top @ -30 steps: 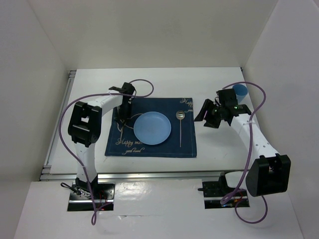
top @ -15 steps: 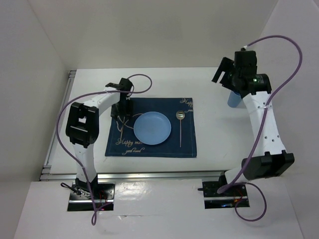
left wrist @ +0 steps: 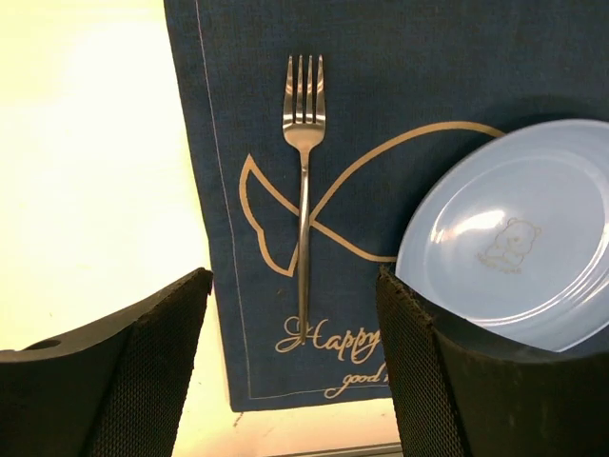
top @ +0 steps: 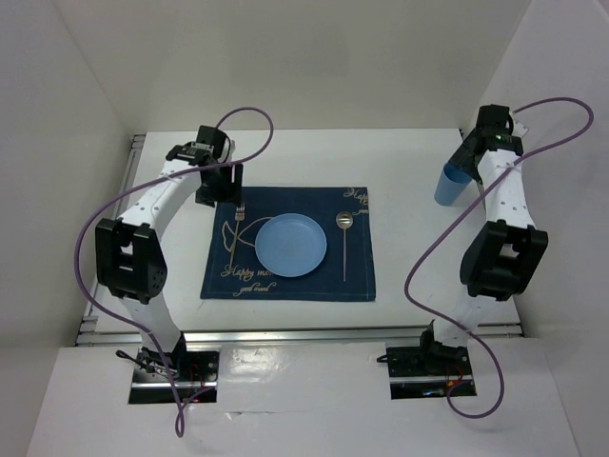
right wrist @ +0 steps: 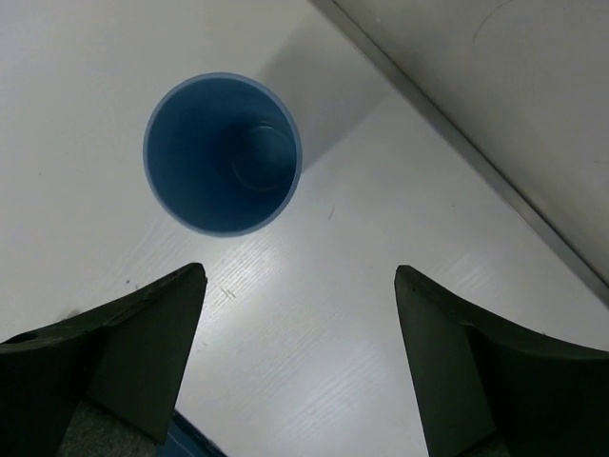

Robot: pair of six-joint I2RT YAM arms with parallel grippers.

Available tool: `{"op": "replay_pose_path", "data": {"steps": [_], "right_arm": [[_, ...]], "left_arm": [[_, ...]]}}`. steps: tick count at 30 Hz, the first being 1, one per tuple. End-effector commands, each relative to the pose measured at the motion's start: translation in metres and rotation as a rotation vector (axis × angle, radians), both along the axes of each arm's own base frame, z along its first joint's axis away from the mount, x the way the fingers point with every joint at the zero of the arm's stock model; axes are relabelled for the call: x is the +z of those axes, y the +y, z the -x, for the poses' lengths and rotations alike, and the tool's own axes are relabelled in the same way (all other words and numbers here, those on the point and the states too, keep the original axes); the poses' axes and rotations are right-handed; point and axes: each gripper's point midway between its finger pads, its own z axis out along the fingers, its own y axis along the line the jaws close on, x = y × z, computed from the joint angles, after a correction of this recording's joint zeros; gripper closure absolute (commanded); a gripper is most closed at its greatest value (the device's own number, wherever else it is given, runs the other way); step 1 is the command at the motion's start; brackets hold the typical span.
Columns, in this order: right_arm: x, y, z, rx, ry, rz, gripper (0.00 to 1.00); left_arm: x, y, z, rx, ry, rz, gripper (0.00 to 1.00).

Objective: Set the dinner table for one person

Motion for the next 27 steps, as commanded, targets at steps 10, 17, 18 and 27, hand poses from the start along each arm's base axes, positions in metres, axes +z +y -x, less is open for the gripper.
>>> {"op": "replay_pose_path", "data": {"steps": [10,17,18,27], "right_arm": [[-0.052,-0.018,-0.038,-0.154,-0.042,-0.028,0.25],[-0.087,-0.026,-0.047,-0.178,0.013,-0.073,0.37],[-0.087,-0.026,-0.047,-0.178,0.013,-0.073,0.41],[-0.090,-0.030,-0.046,-0.129,0.042,-0.029,1.00]], "left_arm": [[-0.004,0.028,0.001,0.015,-0.005,-0.003,0.23],[-0.013,0.028,-0.001,0.007,0.016,-0.010,0.23],[-0.013,0.028,-0.001,0.007,0.016,-0.010,0.23],[-0.023,0.034,0.000,0.020,0.043,-0.021,0.23]]}}
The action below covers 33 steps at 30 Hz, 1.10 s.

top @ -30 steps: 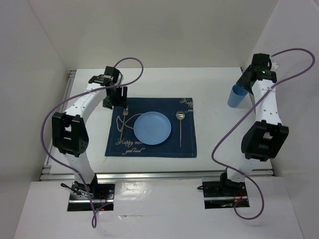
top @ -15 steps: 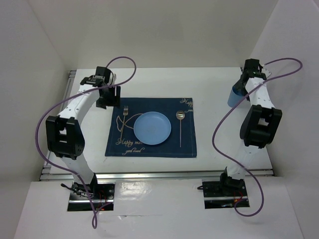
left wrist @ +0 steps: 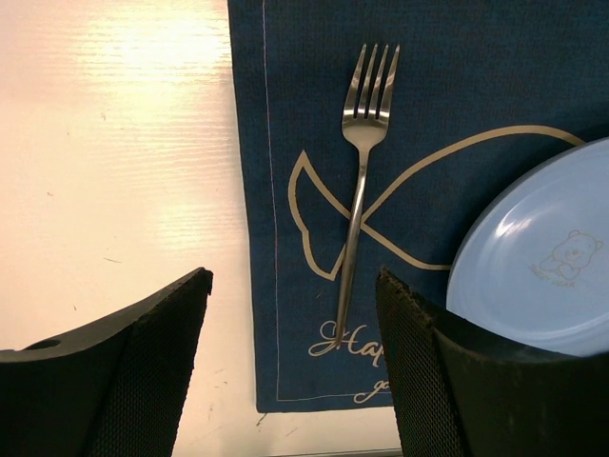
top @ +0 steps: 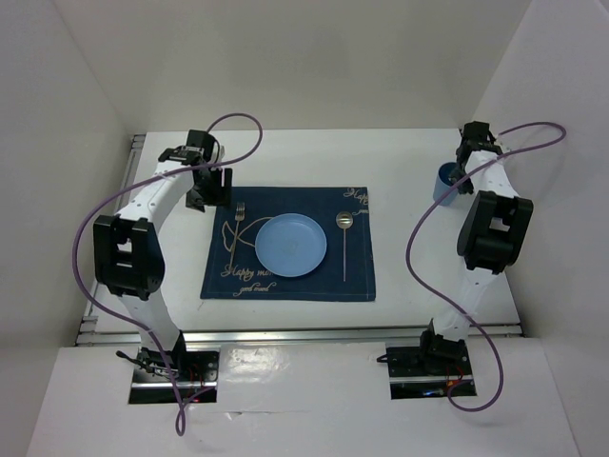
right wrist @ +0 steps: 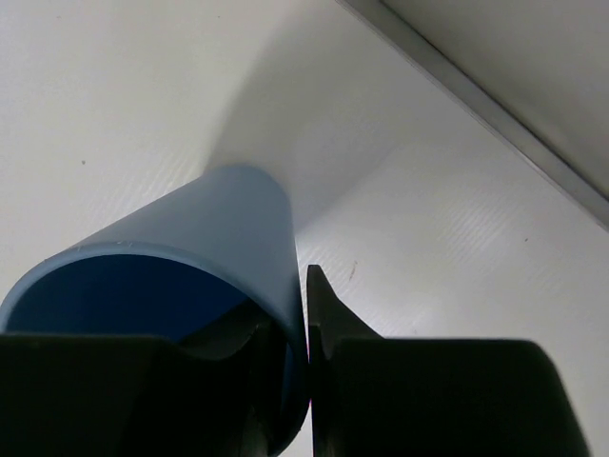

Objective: Set the dinner table for one person

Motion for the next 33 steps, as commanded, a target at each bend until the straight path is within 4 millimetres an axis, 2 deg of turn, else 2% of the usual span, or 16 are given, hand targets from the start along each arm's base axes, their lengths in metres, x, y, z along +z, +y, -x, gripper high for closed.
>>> {"op": "replay_pose_path", "data": {"steps": [1,3,8,11,12,14,15,16,17,18,20,21,26,27,28,33], "right_arm": [[0.028,-0.009,-0.009,0.023,-0.062,0.048,1.00],[0.028,0.001,-0.013,0.076,-0.085,0.009,1.00],[0.069,0.026,-0.023,0.222,-0.172,0.029,1.00],[0.104,0.064,-0.038,0.328,-0.237,0.065,1.00],[0.107,0.090,-0.043,0.388,-0.237,0.064,1.00],[0.122,0.117,-0.048,0.437,-0.256,0.075,1.00],[0.125,0.148,-0.054,0.505,-0.264,0.076,1.00],[0.134,0.164,-0.058,0.535,-0.281,0.075,1.00],[0.129,0.180,-0.062,0.566,-0.270,0.068,1.00],[0.126,0.211,-0.060,0.641,-0.254,0.055,1.00],[0.130,0.242,-0.065,0.711,-0.270,0.020,1.00],[0.116,0.262,-0.064,0.756,-0.242,-0.009,1.00],[0.090,0.307,-0.063,0.851,-0.186,0.003,1.00],[0.077,0.312,-0.061,0.862,-0.155,-0.002,1.00],[0.078,0.321,-0.061,0.877,-0.161,-0.002,1.00],[0.058,0.335,-0.049,0.906,-0.087,-0.032,1.00]], "left_arm": [[-0.005,0.001,-0.002,-0.011,0.008,0.008,0.23],[-0.005,0.001,-0.002,-0.012,0.008,0.008,0.23],[-0.005,0.005,-0.002,-0.011,0.001,0.005,0.23],[-0.004,0.009,0.001,-0.002,0.000,0.005,0.23],[-0.004,0.009,0.001,-0.002,0.000,0.005,0.23],[0.000,0.013,-0.002,0.009,-0.018,0.006,0.23],[0.003,0.013,-0.002,0.009,-0.027,0.007,0.22],[0.000,0.019,0.000,0.022,-0.019,-0.002,0.22],[0.000,0.022,-0.001,0.031,-0.019,-0.002,0.22],[0.004,0.022,-0.001,0.031,-0.029,-0.001,0.22],[0.006,0.030,0.001,0.051,-0.031,-0.001,0.22],[0.006,0.030,0.001,0.051,-0.031,-0.001,0.22],[0.007,0.034,0.004,0.061,-0.037,0.017,0.22],[0.005,0.036,0.004,0.066,-0.037,0.025,0.22],[0.005,0.035,0.004,0.063,-0.037,0.033,0.22],[0.005,0.035,0.004,0.063,-0.037,0.033,0.22]]}}
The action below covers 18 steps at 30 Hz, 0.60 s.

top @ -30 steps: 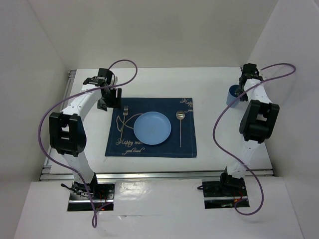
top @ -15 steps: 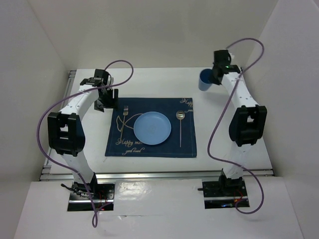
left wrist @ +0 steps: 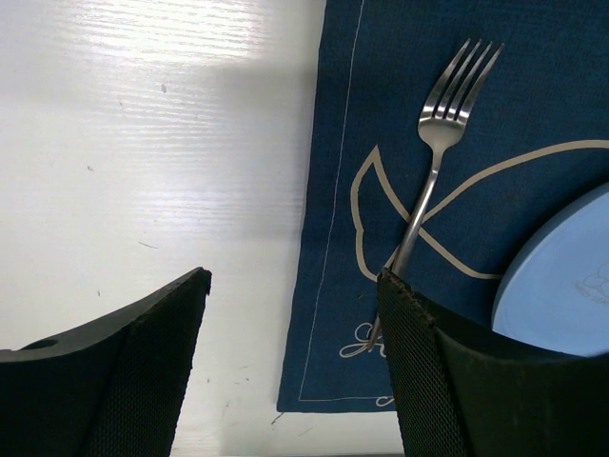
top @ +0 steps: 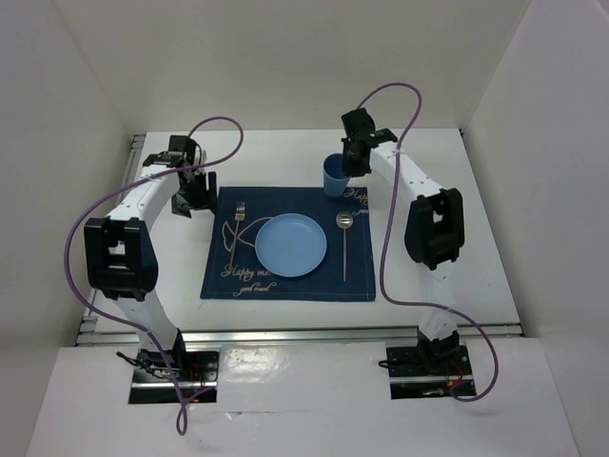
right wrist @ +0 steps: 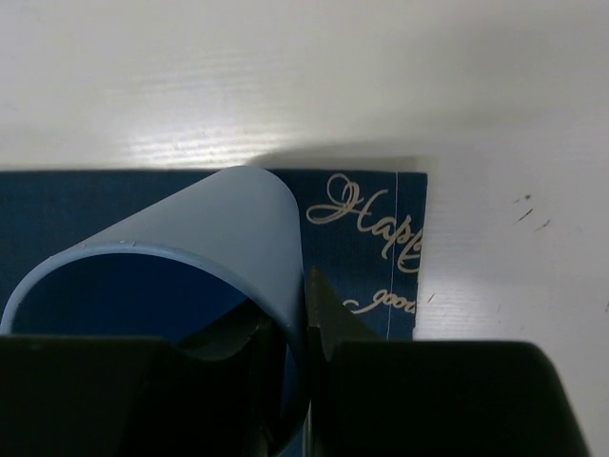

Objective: Set the dinner table for one person

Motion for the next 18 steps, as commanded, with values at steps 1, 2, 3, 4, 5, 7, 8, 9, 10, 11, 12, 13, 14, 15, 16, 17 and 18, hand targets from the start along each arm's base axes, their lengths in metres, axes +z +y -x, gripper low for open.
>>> {"op": "replay_pose_path", "data": {"steps": [1,2,3,4,5,7,8,9,10,11,12,13,14,15,16,17,18], "right_arm": [[0.016,0.006,0.006,0.023,0.002,0.005,1.00],[0.009,0.007,0.009,0.029,0.026,0.005,1.00],[0.011,0.007,0.010,0.029,0.028,0.006,1.00],[0.005,0.004,0.012,0.023,0.047,0.020,1.00],[0.003,0.003,0.017,0.023,0.069,0.028,1.00],[-0.004,0.000,0.019,0.018,0.091,0.044,1.00],[-0.004,0.001,0.020,0.023,0.093,0.037,1.00],[-0.004,0.004,0.021,0.032,0.098,0.025,1.00],[-0.008,0.003,0.022,0.032,0.106,0.028,1.00],[-0.011,0.005,0.023,0.039,0.112,0.020,1.00],[-0.014,0.006,0.026,0.044,0.124,0.016,1.00],[-0.018,0.009,0.024,0.052,0.126,0.004,1.00],[-0.021,0.012,0.022,0.057,0.124,-0.004,1.00],[-0.024,0.012,0.022,0.057,0.126,-0.004,1.00],[-0.023,0.013,0.020,0.058,0.117,-0.007,1.00],[-0.028,0.013,0.020,0.057,0.126,-0.004,1.00],[-0.027,0.014,0.017,0.058,0.114,-0.008,1.00]], "left_arm": [[0.019,-0.002,-0.004,-0.026,-0.065,0.016,0.22],[0.019,-0.002,-0.004,-0.026,-0.065,0.016,0.22],[0.019,-0.004,-0.004,-0.030,-0.065,0.024,0.22],[0.015,-0.004,-0.004,-0.030,-0.055,0.024,0.22],[0.015,-0.004,-0.004,-0.038,-0.056,0.020,0.22],[0.012,-0.004,-0.004,-0.038,-0.047,0.020,0.22],[0.012,-0.004,-0.004,-0.038,-0.046,0.020,0.22],[0.012,-0.004,-0.004,-0.038,-0.046,0.020,0.22],[0.012,-0.004,-0.004,-0.038,-0.046,0.020,0.22],[0.012,-0.005,-0.004,-0.042,-0.046,0.029,0.22],[0.012,-0.005,-0.004,-0.042,-0.046,0.029,0.22],[0.012,-0.005,-0.004,-0.042,-0.046,0.029,0.22],[0.009,-0.005,-0.004,-0.041,-0.037,0.029,0.22],[0.009,-0.005,-0.004,-0.041,-0.037,0.029,0.22],[0.009,-0.005,-0.004,-0.041,-0.037,0.029,0.22],[0.009,-0.005,-0.004,-0.041,-0.037,0.029,0.22],[0.009,-0.007,-0.004,-0.045,-0.037,0.037,0.22]]}}
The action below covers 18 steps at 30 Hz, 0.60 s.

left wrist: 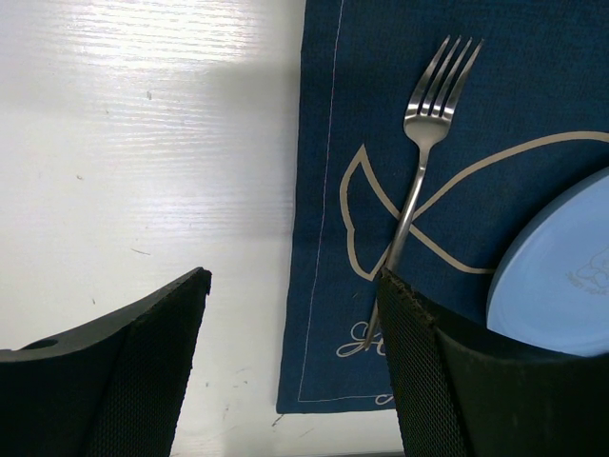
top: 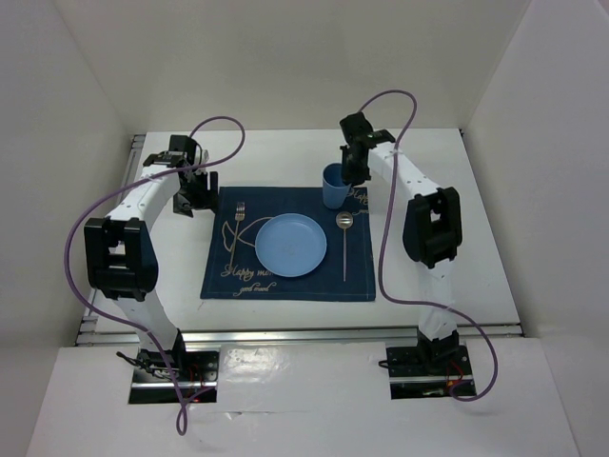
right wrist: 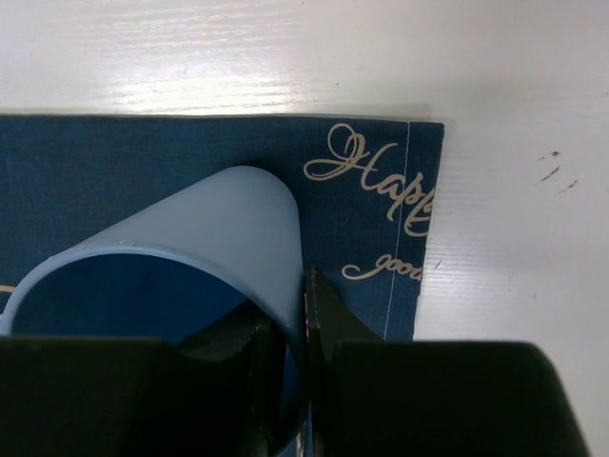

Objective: Set the dinner table for one person

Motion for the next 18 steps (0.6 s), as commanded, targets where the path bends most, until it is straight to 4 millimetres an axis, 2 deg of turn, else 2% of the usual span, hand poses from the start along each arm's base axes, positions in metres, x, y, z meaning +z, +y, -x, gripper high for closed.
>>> {"op": "replay_pose_path", "data": {"steps": [1,3,4,6,7,8,10,11,14,15,16,18], "right_arm": [[-0.005,0.009,-0.009,0.020,-0.023,-0.012,1.00],[-0.007,0.012,-0.011,0.025,-0.019,-0.020,1.00],[-0.001,0.014,-0.014,0.039,-0.034,-0.028,0.97],[-0.003,0.015,-0.013,0.067,-0.023,-0.023,0.76],[0.004,0.016,-0.015,0.067,-0.043,-0.030,0.46],[0.003,0.015,-0.013,0.067,-0.045,-0.030,0.38],[0.026,0.017,-0.019,0.075,-0.118,-0.049,0.30],[0.034,0.016,-0.020,0.070,-0.143,-0.049,0.28],[0.073,0.017,-0.025,0.088,-0.248,-0.069,0.23],[0.087,0.017,-0.025,0.088,-0.276,-0.078,0.21],[0.112,0.014,-0.023,0.093,-0.332,-0.078,0.21],[0.137,0.003,-0.017,0.073,-0.386,-0.055,0.18]], "left_arm": [[0.008,-0.003,-0.002,-0.017,-0.030,0.021,0.22],[0.011,-0.003,-0.002,-0.018,-0.039,0.021,0.22],[0.011,-0.003,-0.002,-0.018,-0.039,0.021,0.22],[0.011,-0.002,-0.003,-0.014,-0.039,0.013,0.22],[0.011,-0.002,-0.003,-0.014,-0.039,0.013,0.22],[0.011,-0.002,-0.003,-0.014,-0.039,0.013,0.22],[0.011,-0.002,-0.003,-0.014,-0.039,0.013,0.22],[0.011,-0.002,-0.003,-0.014,-0.039,0.013,0.22],[0.011,-0.001,0.000,-0.014,-0.030,0.013,0.22],[0.013,-0.002,-0.003,-0.014,-0.039,0.013,0.22],[0.013,-0.001,-0.003,-0.022,-0.040,0.009,0.22],[0.013,0.000,-0.003,-0.018,-0.040,0.001,0.22]]}}
